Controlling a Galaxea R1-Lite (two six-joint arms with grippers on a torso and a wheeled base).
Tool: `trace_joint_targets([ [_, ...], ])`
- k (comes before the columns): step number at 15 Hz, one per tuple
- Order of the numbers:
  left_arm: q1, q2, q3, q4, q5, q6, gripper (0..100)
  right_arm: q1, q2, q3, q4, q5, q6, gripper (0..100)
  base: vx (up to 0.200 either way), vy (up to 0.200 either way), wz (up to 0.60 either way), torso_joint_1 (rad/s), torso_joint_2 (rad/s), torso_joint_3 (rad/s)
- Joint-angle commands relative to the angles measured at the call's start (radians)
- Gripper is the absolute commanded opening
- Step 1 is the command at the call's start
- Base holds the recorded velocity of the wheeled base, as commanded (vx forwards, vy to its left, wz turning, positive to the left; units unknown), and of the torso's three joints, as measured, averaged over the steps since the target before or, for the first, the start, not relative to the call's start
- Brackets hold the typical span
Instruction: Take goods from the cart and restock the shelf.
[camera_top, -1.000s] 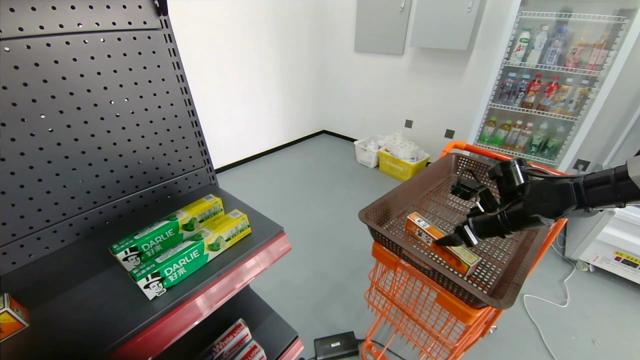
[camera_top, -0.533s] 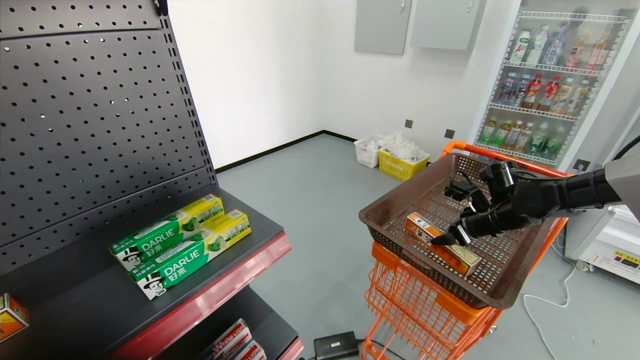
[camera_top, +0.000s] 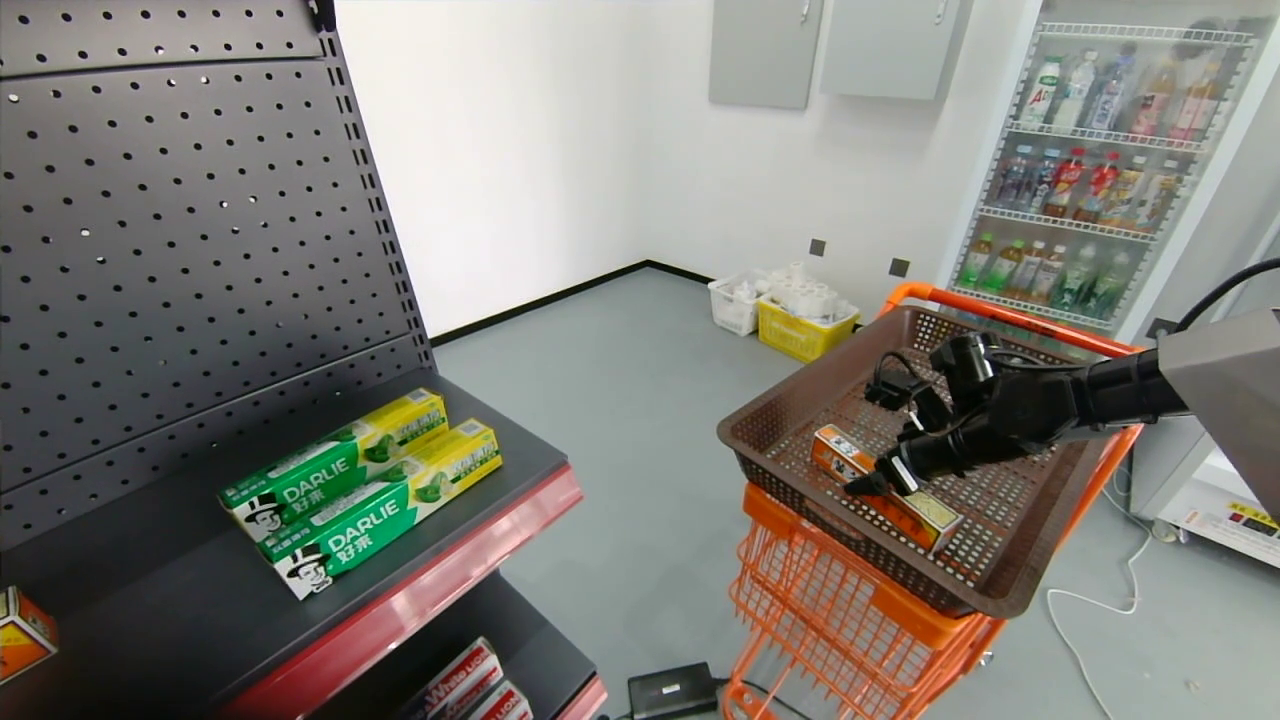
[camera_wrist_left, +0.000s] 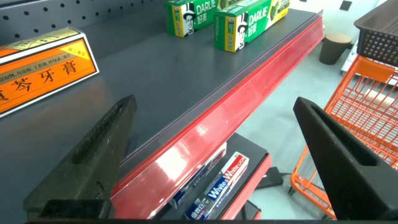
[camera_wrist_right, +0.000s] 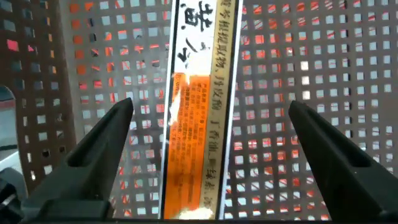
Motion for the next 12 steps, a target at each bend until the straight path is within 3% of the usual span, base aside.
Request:
trace_joint_targets([
  [1,0.0,0.001,0.0,0.0,0.001,-0.001,100,0.006,0.018,-0.011,-0.003,-0.001,0.0,100,0.0,0.0,0.0,0.0,0.0,0.0],
  [12,0.0,0.001,0.0,0.0,0.001,-0.001,100,0.012,0.038,-0.022,-0.003,-0.024,0.001,100,0.0,0.0,0.0,0.0,0.0,0.0],
])
